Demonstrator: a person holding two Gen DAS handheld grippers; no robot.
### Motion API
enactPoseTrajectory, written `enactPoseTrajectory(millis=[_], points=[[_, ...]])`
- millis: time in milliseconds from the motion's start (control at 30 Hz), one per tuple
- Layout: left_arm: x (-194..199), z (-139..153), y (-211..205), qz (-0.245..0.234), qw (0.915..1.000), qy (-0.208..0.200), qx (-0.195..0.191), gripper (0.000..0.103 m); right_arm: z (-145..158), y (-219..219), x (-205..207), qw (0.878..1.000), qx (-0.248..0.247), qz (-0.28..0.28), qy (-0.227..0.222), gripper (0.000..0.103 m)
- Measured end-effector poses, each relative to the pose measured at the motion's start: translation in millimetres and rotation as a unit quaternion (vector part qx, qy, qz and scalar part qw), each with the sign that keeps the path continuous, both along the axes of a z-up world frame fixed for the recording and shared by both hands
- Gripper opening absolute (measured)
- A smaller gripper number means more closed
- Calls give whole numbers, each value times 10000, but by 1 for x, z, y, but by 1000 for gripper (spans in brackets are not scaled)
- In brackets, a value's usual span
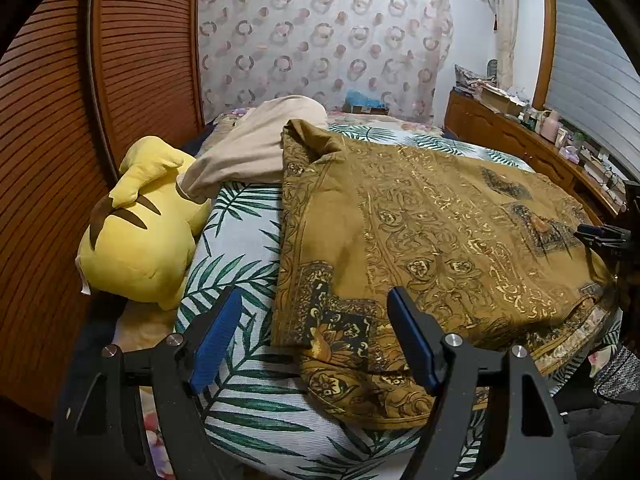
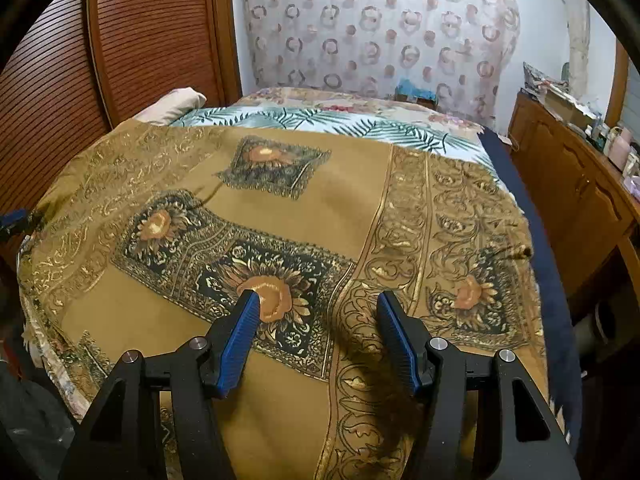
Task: Fold small clothes
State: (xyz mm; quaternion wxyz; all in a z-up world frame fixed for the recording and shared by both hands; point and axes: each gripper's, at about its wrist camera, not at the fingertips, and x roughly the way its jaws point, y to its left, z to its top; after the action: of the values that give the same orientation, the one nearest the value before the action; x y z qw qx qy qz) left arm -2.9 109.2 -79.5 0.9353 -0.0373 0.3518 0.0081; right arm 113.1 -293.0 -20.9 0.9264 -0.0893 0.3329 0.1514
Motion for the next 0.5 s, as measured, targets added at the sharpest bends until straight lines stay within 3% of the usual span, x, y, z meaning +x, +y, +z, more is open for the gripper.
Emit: enactPoseTrajectory(millis=[500], points=[[-1,-18,26,315,9992,185,-185,76,-9,8,2,9997,-222,105,62,70]])
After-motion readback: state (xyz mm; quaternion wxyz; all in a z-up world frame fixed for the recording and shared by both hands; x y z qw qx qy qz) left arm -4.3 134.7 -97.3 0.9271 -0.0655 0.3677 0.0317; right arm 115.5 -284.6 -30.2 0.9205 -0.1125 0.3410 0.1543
